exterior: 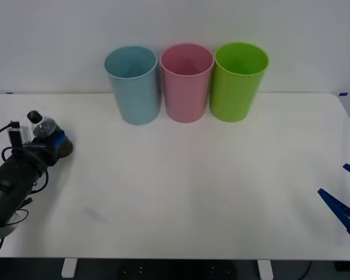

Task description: Grasp the object on the table and drop it into the matching bin: aluminum can to the light blue bin, PET bottle to the pink bin.

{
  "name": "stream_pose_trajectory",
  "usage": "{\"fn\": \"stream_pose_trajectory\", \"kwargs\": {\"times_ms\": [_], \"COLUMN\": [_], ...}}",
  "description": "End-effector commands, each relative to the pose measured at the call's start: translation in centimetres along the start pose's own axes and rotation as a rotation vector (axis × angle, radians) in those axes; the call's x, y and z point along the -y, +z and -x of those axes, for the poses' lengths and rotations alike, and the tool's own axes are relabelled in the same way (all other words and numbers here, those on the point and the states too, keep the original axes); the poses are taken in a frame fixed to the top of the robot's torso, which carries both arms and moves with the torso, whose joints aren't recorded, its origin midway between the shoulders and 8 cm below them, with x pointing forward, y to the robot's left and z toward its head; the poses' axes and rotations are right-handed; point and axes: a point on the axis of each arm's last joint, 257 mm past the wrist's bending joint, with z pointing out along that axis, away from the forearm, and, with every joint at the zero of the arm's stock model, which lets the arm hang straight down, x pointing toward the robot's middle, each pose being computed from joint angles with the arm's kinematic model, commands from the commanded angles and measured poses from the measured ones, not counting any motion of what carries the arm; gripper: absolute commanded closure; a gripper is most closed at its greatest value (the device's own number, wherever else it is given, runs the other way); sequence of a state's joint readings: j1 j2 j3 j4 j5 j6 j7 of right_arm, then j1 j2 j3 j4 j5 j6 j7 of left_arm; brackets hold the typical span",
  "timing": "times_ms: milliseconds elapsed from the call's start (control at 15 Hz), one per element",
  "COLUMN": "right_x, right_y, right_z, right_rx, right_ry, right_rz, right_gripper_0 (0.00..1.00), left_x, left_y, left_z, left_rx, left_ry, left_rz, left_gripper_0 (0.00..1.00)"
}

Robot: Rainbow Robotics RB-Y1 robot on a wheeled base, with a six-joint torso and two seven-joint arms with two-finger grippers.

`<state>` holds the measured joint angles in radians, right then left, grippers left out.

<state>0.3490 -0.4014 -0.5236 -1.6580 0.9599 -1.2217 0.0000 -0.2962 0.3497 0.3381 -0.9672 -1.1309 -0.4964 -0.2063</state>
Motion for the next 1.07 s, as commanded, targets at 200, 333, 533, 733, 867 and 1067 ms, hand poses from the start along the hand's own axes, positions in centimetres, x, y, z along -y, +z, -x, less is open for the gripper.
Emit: {"fn": "stream_pose_trajectory", "kwargs": {"times_ms": [200, 333, 533, 733, 867, 1067], "right_x": [0.0, 0.0, 0.0, 0.0, 0.0, 0.0], "right_y": [0.0, 0.0, 0.0, 0.0, 0.0, 0.0], "right_z": [0.0, 0.0, 0.0, 0.0, 0.0, 0.0], "right_rx": [0.000, 0.000, 0.000, 0.000, 0.000, 0.000], "right_ry": [0.000, 0.000, 0.000, 0.000, 0.000, 0.000], "right_rz": [0.000, 0.000, 0.000, 0.000, 0.000, 0.000], "right_gripper_0": [0.00, 0.00, 0.00, 0.00, 0.00, 0.00], "left_x": [2.0, 3.1, 4.9, 6.5, 7.8, 10.1], "left_y": [-0.7, -1.2, -2.1, -2.9, -3.5, -4.0], "left_z": [3.1, 4.6, 7.6, 11.1, 13.7, 16.9], "left_rx": [0.074, 0.109, 0.174, 0.232, 0.268, 0.306], "left_ry": [-0.018, -0.023, -0.046, -0.101, -0.125, -0.169], "left_rz": [-0.056, -0.084, -0.128, -0.177, -0.213, -0.277], "left_gripper_0": [1.00, 1.00, 1.00, 1.00, 1.00, 1.00]}}
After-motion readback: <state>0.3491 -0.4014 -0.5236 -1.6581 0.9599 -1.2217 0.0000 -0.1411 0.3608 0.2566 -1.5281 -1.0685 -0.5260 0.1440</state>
